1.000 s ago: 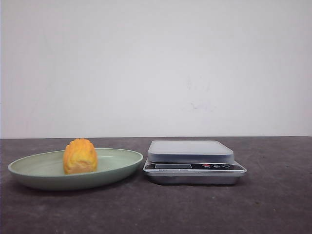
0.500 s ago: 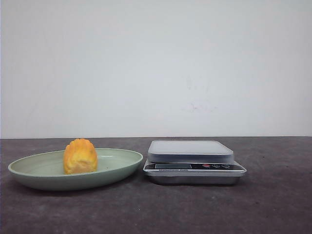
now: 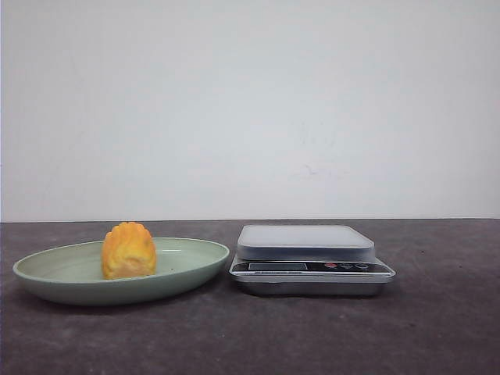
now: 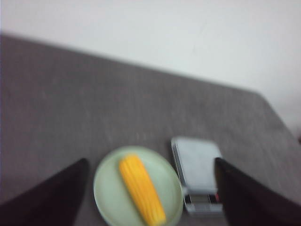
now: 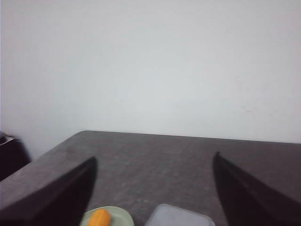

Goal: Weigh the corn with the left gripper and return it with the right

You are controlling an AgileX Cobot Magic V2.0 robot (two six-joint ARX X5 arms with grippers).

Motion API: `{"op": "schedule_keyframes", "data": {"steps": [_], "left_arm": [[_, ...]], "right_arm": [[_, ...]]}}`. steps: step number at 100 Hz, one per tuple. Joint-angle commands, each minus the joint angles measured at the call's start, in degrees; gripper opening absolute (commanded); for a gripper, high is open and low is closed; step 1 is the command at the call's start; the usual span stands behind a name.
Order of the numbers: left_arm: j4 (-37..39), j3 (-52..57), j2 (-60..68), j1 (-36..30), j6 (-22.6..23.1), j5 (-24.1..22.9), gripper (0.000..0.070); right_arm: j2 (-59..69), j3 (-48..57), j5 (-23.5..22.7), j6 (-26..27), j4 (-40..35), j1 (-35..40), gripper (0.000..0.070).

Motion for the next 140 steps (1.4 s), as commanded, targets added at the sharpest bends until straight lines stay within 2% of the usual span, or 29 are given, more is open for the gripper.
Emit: {"op": "schedule_keyframes", "data": {"steps": [1,13,27,34,48,56,71,92,108,140], "left_arm": [[-1.36,0.85,1.31,-0.07,0.74,3.78,0.0599],[-4.72,0.85,4.22,-0.09,0.74,8.5,0.0599],[-3.37,0.81,8.61,-0.17,-1.86,8.55,0.0598],[-1.29,0.81,11.52,-0.17,-3.41,8.46,0.0597],[0.28,0.81,19.28,-0.37,-3.41,8.48,0.0596],[-0.46,0.81,23.93,-1.77,-3.78,8.87,0.0596],[0.72,0.81,31.91,-6.75,-3.72,6.73,0.0595],[7.96,0.81,43.28,-13.33,-3.78,2.4,0.0595],[11.61,0.81,51.49,-15.67,-4.63,2.4,0.0592],[12.5,0.81,63.1,-17.4,-4.85,2.38,0.059]], "right_arm": [[0.26,0.72,0.0,-0.26,0.33,0.15,0.0553],[0.26,0.72,-0.02,-0.28,0.11,0.15,0.0553],[0.26,0.7,0.33,-0.33,-0.83,0.15,0.0551],[0.28,0.7,1.95,-0.24,-1.57,0.15,0.055],[0.31,0.7,6.16,-0.24,-4.76,0.15,0.055],[0.31,0.7,6.73,-0.26,-6.84,0.15,0.055],[0.31,0.68,6.6,-0.35,-9.49,0.15,0.055],[0.28,0.68,6.4,-0.24,-9.6,0.15,0.055],[0.28,0.68,6.4,-0.24,-10.56,0.15,0.055],[0.28,0.68,6.45,-0.33,-13.44,0.15,0.055]]}}
